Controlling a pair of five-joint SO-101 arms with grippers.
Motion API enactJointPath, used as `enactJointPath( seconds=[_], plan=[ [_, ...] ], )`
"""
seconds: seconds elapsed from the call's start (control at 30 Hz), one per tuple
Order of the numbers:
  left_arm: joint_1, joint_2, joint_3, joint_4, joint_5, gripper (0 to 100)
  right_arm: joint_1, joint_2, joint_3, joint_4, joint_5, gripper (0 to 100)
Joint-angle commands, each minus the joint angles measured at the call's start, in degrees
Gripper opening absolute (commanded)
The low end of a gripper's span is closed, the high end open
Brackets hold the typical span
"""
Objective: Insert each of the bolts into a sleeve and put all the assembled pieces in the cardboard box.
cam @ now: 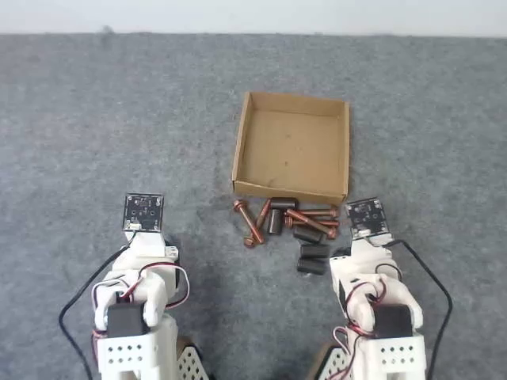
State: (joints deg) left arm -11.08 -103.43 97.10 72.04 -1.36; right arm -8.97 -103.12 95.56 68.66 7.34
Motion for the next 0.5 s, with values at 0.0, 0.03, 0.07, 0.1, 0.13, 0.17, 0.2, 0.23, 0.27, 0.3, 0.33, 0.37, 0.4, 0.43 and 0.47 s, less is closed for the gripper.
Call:
enactJointPath(
  seconds=[0.0,0.03,0.07,0.1,0.13,0.17,0.2,0.23,0.27,0.3,0.33,0.37,0.4,0.43,0.47],
  plan=[
    [-0.62,-0.79,-0.84,-0.18,-0.35,1,-5.32,-0.48,0.88,0.31,-0.26,0.6],
    [-0.62,-0.79,-0.92,-0.18,-0.35,1,-7.34,-0.48,0.88,0.31,-0.26,0.6],
    [-0.62,-0.79,-0.92,-0.18,-0.35,1,-9.27,-0.31,0.88,0.31,-0.26,0.6],
    [-0.62,-0.79,-0.92,-0.18,-0.35,1,-11.12,-0.13,0.88,0.40,-0.26,0.6],
    [-0.70,-0.79,-0.92,-0.18,-0.35,1,-12.62,-0.04,0.88,1.01,-0.09,0.6],
    [-1.14,-0.79,-0.92,-0.18,-0.44,1,-14.20,-0.22,0.88,2.59,0.00,0.6],
    [-2.11,-0.79,-1.01,-0.18,-0.44,1,-14.90,-0.57,0.88,4.79,0.00,0.6],
    [-3.52,-0.79,-1.19,-0.62,-0.44,1,-15.69,-0.57,0.88,6.55,0.00,0.6],
    [-5.10,-0.79,-1.54,-1.41,-0.44,1,-15.96,-0.66,0.79,6.37,0.00,0.6],
    [-6.95,-0.79,-1.63,-2.11,-0.44,1,-16.22,-0.66,0.79,6.29,0.00,0.6],
    [-8.62,-0.79,-1.71,-2.73,-0.35,1,-16.04,-0.66,0.70,6.46,0.00,0.6],
    [-9.85,-0.79,-1.80,-3.08,-0.18,1,-15.78,-0.66,0.26,6.55,0.00,0.6],
    [-10.81,-0.79,-1.80,-3.43,-0.18,1,-15.69,-0.66,-0.70,6.90,0.09,0.6],
    [-11.25,-0.79,-1.80,-3.43,-0.09,1,-15.60,-0.66,-1.67,6.99,0.09,0.6],
    [-11.16,-0.79,-1.89,-3.34,-0.26,1,-15.16,-0.66,-2.37,6.81,0.09,0.6]
  ],
)
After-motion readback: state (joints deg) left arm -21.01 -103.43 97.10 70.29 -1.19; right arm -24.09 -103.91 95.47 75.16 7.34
